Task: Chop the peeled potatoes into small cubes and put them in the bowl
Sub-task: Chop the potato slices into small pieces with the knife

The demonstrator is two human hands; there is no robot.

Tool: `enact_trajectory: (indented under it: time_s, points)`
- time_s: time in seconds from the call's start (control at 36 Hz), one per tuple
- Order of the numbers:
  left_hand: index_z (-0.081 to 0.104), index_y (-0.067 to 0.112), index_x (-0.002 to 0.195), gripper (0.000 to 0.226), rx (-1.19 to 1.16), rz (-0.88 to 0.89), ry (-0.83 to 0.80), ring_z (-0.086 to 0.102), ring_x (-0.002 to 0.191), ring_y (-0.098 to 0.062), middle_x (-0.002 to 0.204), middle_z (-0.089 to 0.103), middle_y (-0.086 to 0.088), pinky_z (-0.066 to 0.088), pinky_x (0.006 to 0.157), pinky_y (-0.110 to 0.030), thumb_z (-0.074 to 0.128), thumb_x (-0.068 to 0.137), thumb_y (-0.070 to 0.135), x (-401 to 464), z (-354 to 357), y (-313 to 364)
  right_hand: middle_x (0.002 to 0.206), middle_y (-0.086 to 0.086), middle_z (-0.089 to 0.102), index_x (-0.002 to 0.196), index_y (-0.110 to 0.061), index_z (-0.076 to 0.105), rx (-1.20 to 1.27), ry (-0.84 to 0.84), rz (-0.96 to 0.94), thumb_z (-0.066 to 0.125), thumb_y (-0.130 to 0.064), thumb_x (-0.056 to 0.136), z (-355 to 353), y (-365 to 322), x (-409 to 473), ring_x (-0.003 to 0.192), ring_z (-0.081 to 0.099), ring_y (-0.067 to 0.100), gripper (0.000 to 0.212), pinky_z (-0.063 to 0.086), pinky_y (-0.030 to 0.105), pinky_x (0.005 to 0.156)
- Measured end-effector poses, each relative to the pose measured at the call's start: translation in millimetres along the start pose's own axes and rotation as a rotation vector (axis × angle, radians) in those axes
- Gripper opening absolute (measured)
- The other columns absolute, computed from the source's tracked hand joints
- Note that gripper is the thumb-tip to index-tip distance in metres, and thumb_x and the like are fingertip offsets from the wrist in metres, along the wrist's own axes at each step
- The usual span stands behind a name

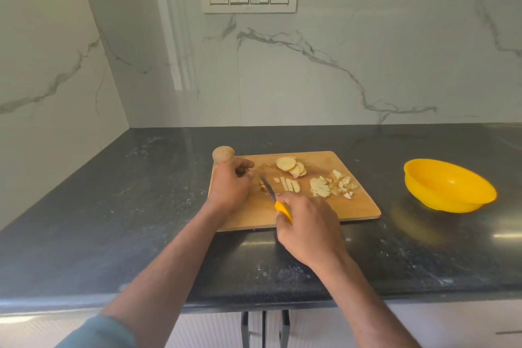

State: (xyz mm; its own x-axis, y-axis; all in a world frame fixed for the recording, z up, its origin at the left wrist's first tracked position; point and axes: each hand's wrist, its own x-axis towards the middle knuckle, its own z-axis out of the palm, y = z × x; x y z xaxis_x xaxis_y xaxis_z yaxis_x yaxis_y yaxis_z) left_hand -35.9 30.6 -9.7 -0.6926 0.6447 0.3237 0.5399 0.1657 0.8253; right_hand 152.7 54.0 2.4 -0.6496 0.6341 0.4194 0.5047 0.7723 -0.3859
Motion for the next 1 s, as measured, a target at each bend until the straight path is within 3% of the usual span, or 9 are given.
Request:
enact_trajectory:
  time_s: [0.08,0.19,0.39,0.69,0.78,0.86,1.0]
  points:
    - [0.071,0.015,0.114,0.023,-0.014,-0.012,0.005,0.059,0.084,-0.012,0.091,0.064,0.004,0.048,0.076,-0.022,0.061,0.095,0.005,0,1,-2,0.106,-0.007,0.074,0.127,-0.028,0.066,-0.040,-0.022,-0.027,0.058,-0.026,0.090,5,-8,3,0.089,0.067,0.019,0.038,0.052,0.030,0.069]
    - [0.070,0.014,0.115,0.024,0.003,0.013,-0.015,0.058,0.081,-0.008,0.090,0.065,0.004,0.049,0.076,-0.023,0.064,0.093,0.007,-1,2,-3,0.100,-0.007,0.074,0.127,-0.027,0.065,-0.078,0.012,0.034,0.057,-0.024,0.092,7,-8,3,0.083,0.064,0.015,0.036,0.039,0.024,0.061]
    - [0.069,0.011,0.119,0.026,0.029,0.062,-0.058,0.056,0.080,-0.006,0.089,0.061,0.006,0.049,0.077,-0.022,0.069,0.093,0.011,-1,4,-2,0.101,-0.003,0.073,0.124,-0.025,0.066,-0.095,0.077,0.230,0.057,-0.023,0.089,2,4,-2,0.084,0.065,0.020,0.036,0.040,0.027,0.060]
    - [0.068,0.015,0.119,0.026,0.067,0.083,-0.097,0.058,0.082,-0.007,0.091,0.063,0.006,0.052,0.079,-0.025,0.071,0.093,0.016,-3,5,-3,0.093,0.000,0.070,0.115,-0.026,0.066,-0.133,0.084,0.326,0.054,-0.022,0.083,2,5,0,0.076,0.059,0.024,0.034,0.051,0.033,0.064]
    - [0.068,0.015,0.119,0.026,0.078,0.086,-0.108,0.058,0.083,-0.008,0.092,0.064,0.006,0.051,0.079,-0.023,0.072,0.093,0.017,-3,5,-2,0.090,-0.001,0.071,0.119,-0.026,0.066,-0.121,0.085,0.282,0.055,-0.022,0.085,0,5,-1,0.074,0.057,0.023,0.035,0.047,0.031,0.062]
    - [0.069,0.016,0.119,0.027,0.108,0.093,-0.125,0.058,0.083,-0.008,0.093,0.064,0.007,0.047,0.075,-0.022,0.073,0.093,0.020,-3,7,-1,0.088,-0.003,0.072,0.126,-0.026,0.064,-0.091,0.089,0.170,0.057,-0.028,0.092,-6,7,1,0.070,0.052,0.018,0.035,0.035,0.025,0.056]
    - [0.069,0.021,0.116,0.025,0.168,0.078,-0.171,0.060,0.087,-0.008,0.096,0.065,0.007,0.045,0.072,-0.018,0.074,0.092,0.028,0,10,-1,0.088,-0.004,0.075,0.133,-0.028,0.062,-0.142,0.089,0.011,0.055,-0.030,0.096,-19,21,19,0.073,0.065,0.014,0.037,0.036,0.021,0.060]
